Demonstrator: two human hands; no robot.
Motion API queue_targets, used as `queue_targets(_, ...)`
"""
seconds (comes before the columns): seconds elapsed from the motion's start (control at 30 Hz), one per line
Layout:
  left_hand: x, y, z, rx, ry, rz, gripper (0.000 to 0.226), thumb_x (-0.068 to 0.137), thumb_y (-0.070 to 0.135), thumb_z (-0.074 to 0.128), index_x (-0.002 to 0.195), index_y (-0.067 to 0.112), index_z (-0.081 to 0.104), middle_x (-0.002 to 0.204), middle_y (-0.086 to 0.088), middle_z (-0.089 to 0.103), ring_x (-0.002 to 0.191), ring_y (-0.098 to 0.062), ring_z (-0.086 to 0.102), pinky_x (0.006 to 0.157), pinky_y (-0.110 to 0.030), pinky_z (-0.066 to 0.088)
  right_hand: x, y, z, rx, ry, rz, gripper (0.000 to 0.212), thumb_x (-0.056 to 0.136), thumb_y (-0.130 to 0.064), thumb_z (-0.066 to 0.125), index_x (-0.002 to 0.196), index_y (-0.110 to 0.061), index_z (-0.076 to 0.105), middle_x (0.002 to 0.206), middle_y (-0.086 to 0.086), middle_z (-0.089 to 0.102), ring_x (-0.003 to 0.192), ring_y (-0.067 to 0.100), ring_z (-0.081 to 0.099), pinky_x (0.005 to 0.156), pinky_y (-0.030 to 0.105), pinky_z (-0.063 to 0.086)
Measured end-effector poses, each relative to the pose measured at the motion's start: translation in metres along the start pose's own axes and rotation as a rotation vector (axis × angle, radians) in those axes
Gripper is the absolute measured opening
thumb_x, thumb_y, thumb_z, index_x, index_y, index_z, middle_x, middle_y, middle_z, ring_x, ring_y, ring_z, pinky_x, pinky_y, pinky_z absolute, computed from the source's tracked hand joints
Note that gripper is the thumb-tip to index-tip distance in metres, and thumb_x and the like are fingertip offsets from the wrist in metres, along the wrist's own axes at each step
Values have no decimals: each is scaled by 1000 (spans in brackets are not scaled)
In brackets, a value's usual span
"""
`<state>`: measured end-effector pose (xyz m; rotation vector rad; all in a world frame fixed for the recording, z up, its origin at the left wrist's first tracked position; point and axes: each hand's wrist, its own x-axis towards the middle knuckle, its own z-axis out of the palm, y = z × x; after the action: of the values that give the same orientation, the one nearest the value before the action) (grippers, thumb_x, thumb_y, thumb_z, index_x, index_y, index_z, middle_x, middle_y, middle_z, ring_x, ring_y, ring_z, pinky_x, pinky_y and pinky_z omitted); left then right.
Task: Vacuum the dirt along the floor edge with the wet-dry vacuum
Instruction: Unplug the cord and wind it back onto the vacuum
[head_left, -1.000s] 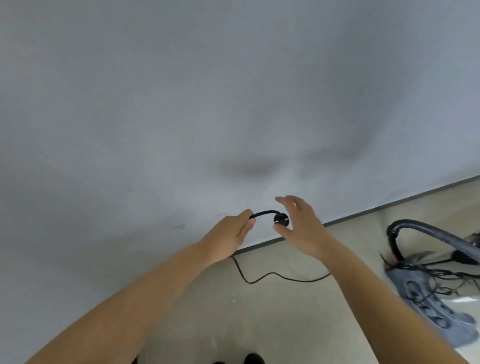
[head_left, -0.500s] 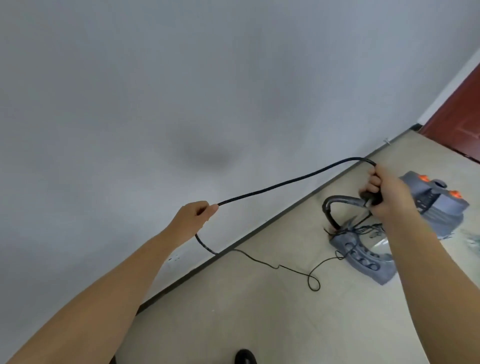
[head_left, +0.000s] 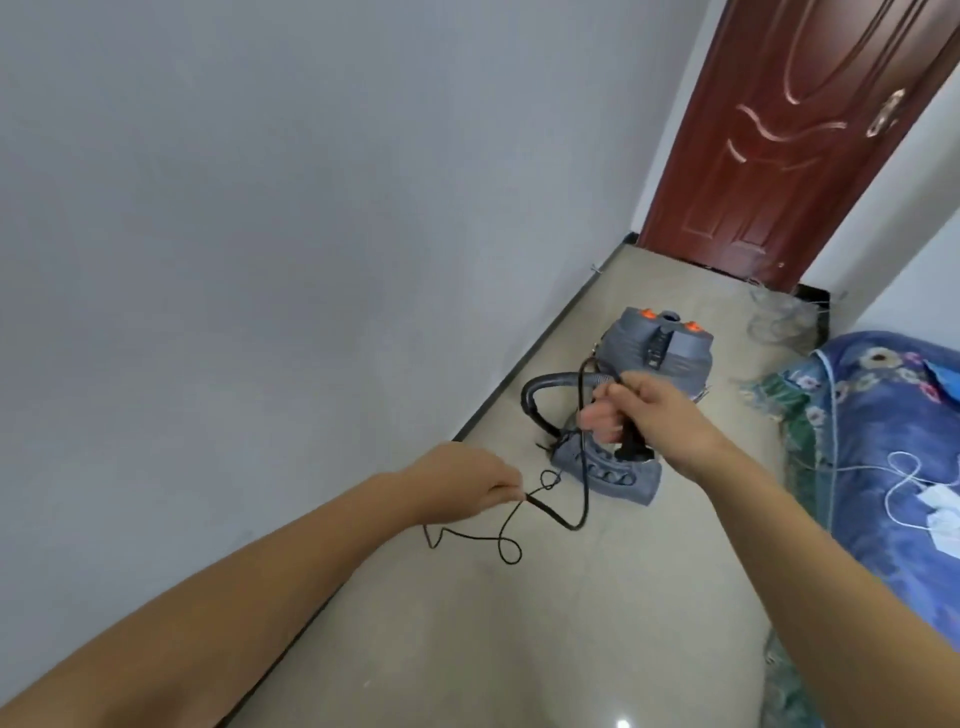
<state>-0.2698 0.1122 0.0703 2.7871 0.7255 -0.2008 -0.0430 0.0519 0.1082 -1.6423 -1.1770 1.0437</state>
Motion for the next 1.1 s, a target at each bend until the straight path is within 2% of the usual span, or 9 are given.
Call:
queue_targets(0.1, 33, 33, -32, -44, 162, 56, 33, 102, 39, 35, 95, 18, 59, 81, 11, 48, 76, -9, 43, 70, -28, 37, -20, -8, 9, -330, -262, 17, 25, 103, -9, 36, 86, -9, 54, 78, 4, 68, 62, 2, 67, 58, 20, 53)
queue_targets(0.3, 87, 61, -49, -141, 424, 30, 49, 90, 55, 50, 73, 11, 58, 63, 1, 55, 61, -15, 49, 58, -31, 39, -41, -4, -48, -33, -245, 51, 39, 104, -28, 37, 76, -17, 62, 53, -4, 29, 43, 9, 26, 41, 19, 25)
queue_targets(0.4, 114, 76, -48, -535, 475, 44, 40, 91, 40, 59, 57, 21, 51, 52, 7, 43, 49, -7, 39, 52, -23, 30, -47, -5, -110, 65, -267, 31, 33, 101, -26, 42, 74, -11, 53, 48, -8, 25, 39, 6, 21, 39, 17, 19)
queue_targets(0.53, 145, 83, -38, -826, 499, -72, 45, 96, 36, 52, 59, 19, 32, 57, 2, 28, 55, -13, 33, 60, -29, 31, -57, 17, -218, 471, -45, -66, 36, 93, -28, 44, 60, -19, 55, 51, -7, 14, 33, 3, 20, 37, 16, 19)
queue_targets(0.63, 156, 71, -11, -824, 475, -224, 46, 95, 38, 53, 60, 20, 30, 55, 7, 27, 54, -12, 33, 60, -28, 31, -66, 49, -303, 950, -158, -169, 49, 105, -28, 23, 80, -9, 60, 59, -1, 30, 47, 11, 31, 50, 25, 31)
queue_targets(0.73, 154, 51, 31, -829, 448, -396, 43, 97, 37, 50, 61, 15, 38, 58, -2, 34, 57, -15, 37, 61, -29, 33, -68, 82, -373, 1328, 195, -101, 44, 105, -31, 29, 76, -9, 53, 47, -3, 36, 39, 9, 34, 45, 20, 38)
queue_targets(0.83, 160, 64, 46, -631, 303, -399, 38, 98, 37, 45, 66, 17, 54, 57, 1, 43, 57, -16, 43, 62, -28, 36, -63, 86, -373, 1101, 563, -56, 29, 96, -28, 39, 69, -21, 33, 36, -10, 27, 31, 3, 17, 33, 14, 26)
queue_targets(1.0, 197, 177, -2, -16, -166, 85, 36, 100, 43, 41, 86, 19, 64, 78, 5, 60, 77, -16, 55, 73, -29, 42, -26, 71, -298, 401, 506, 70, 33, 105, -22, 34, 73, -20, 39, 46, -7, 47, 33, 5, 44, 35, 17, 35)
queue_targets(1.1, 218, 222, -37, 106, 50, 204, 35, 99, 42, 42, 87, 17, 63, 84, -2, 64, 79, -20, 56, 68, -31, 41, -31, 61, -251, -88, 178, 33, 25, 105, -23, 33, 87, -15, 48, 68, 1, 65, 57, 9, 65, 57, 24, 53)
